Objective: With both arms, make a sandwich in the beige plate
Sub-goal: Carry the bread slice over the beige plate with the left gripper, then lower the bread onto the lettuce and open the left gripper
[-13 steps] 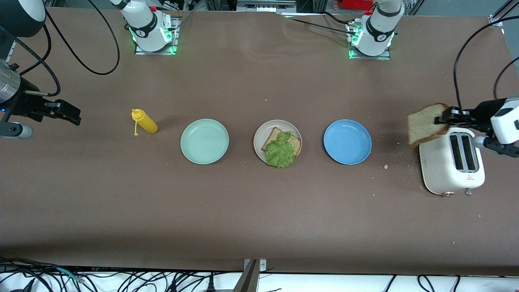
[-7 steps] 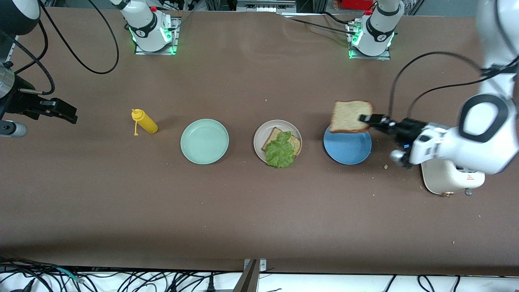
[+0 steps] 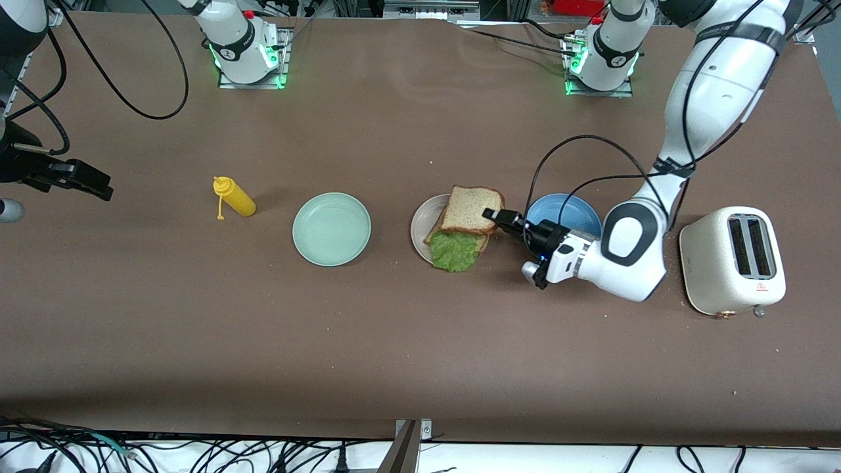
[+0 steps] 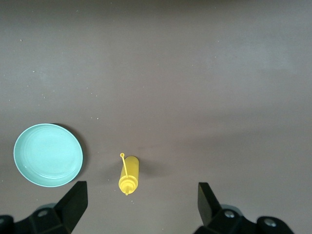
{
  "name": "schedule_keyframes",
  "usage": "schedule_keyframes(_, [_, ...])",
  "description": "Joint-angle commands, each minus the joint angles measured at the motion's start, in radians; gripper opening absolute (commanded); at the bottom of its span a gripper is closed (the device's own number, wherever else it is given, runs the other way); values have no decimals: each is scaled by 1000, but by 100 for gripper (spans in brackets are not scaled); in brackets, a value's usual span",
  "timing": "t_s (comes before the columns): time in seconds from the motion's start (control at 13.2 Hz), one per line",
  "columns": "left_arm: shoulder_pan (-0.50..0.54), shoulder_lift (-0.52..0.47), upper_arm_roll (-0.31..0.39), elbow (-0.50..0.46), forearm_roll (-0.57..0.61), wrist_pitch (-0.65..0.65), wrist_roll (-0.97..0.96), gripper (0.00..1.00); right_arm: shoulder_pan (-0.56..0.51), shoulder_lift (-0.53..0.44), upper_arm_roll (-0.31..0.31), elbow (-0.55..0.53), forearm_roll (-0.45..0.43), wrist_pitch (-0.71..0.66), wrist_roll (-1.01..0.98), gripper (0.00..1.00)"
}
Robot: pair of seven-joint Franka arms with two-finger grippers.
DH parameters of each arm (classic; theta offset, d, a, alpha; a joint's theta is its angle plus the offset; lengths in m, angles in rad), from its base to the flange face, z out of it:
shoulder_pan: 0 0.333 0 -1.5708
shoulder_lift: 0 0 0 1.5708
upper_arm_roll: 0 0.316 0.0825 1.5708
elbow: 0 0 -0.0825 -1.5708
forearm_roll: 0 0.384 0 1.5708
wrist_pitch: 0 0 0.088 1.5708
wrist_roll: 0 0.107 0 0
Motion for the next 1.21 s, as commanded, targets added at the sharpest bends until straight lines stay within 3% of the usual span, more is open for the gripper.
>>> schedule_keyframes(0.0, [-1, 70, 6, 30, -35, 34, 99, 0, 1, -15, -22, 7, 20, -14, 4, 100])
schedule_keyframes(0.23, [-32, 105, 6, 34, -48, 109, 120, 0, 1, -24, -20, 6, 13, 0, 4, 100])
schedule_keyframes(0.38, [-38, 109, 7, 34, -40, 113, 120, 15, 3, -22, -20, 2, 7, -2, 2, 100])
schedule_keyframes(0.45, [-40, 109, 7, 36, -36, 113, 122, 44, 1, -24, -20, -5, 7, -2, 2, 100])
schedule_keyframes(0.53, [-40, 109, 9, 36, -34, 114, 122, 80, 1, -24, -20, -11, 5, -2, 2, 100])
schedule_keyframes(0.61, [-38, 107, 10, 37, -31, 119, 129, 100, 3, -25, -20, -13, 5, -8, 2, 100])
schedule_keyframes(0.83, [-35, 93, 15, 37, -13, 123, 149, 100, 3, -25, -20, -22, 5, -10, 2, 100])
schedule_keyframes(1.14, [-20, 40, 23, 41, 105, 123, 130, 100, 11, -25, -13, -22, 5, -6, 2, 100])
